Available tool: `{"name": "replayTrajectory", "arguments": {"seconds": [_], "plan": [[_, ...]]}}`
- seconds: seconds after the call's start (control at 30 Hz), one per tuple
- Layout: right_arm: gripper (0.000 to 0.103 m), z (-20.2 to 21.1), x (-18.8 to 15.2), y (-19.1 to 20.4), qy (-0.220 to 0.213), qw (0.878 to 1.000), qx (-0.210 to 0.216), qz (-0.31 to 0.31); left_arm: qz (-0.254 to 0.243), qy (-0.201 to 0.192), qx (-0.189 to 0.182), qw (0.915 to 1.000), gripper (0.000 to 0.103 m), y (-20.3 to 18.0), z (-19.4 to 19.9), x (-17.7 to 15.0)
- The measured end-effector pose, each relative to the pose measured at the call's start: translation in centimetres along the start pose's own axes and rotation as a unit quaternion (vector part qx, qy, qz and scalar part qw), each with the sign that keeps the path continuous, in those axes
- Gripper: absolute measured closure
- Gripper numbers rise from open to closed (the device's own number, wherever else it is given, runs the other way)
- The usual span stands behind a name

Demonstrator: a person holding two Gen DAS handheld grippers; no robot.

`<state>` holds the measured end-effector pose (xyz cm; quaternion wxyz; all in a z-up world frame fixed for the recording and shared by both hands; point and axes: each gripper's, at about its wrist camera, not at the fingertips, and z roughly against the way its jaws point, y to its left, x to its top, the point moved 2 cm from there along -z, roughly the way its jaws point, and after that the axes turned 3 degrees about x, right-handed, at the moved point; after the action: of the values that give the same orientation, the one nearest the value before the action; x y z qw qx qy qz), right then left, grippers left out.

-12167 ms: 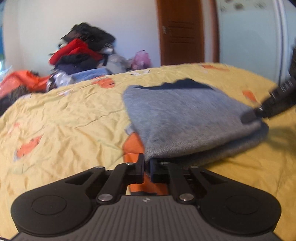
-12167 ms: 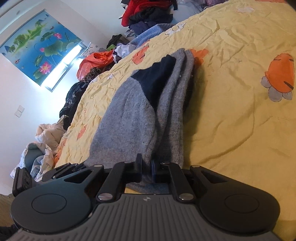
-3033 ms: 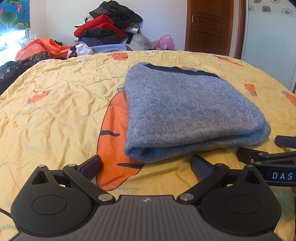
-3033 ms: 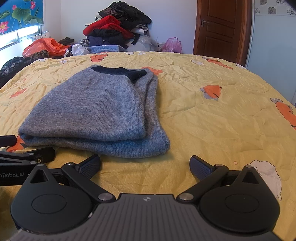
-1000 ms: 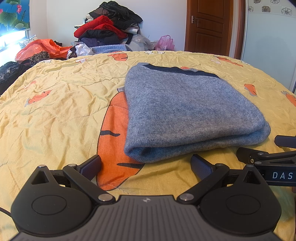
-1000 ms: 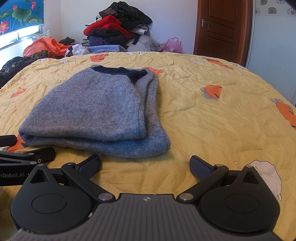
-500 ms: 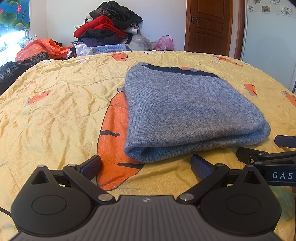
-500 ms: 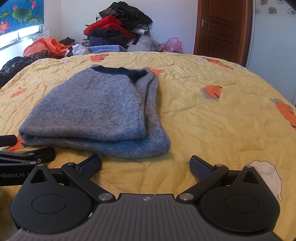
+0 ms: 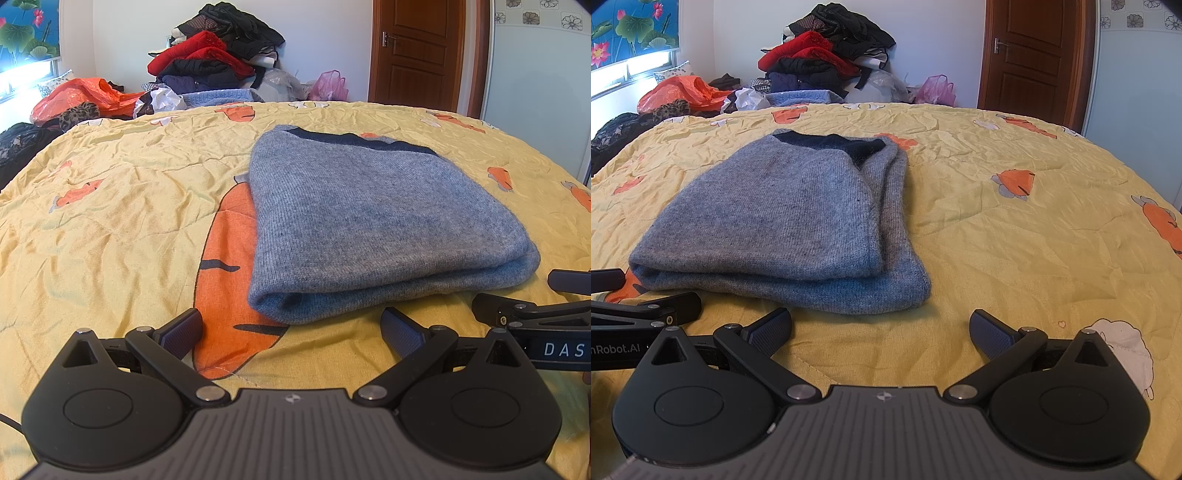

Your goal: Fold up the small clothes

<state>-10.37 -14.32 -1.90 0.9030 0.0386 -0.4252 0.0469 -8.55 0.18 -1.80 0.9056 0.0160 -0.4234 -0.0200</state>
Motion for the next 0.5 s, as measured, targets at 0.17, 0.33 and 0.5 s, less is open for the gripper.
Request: {"name": "replayTrajectory", "arguments": {"seconds": [0.17,0.33,0.5], "plan": [[0.000,-0.01,-0.01,0.02,0.000,1.000,0.000,0.000,-0.001,0.002,-0.001,1.0000,0.000,-0.05,0.10,0.02],[0.000,0.00,-0.01,0.02,0.000,1.000,0.000,0.000,-0.002,0.003,0.000,1.0000,0.000,-0.12,0.14,0.14],[0.000,-0.01,-0.01,-0.01,0.000,1.000,0.000,0.000,-0.003,0.006,-0.002,1.0000,0.000,-0.08,0.13,0.21]]}}
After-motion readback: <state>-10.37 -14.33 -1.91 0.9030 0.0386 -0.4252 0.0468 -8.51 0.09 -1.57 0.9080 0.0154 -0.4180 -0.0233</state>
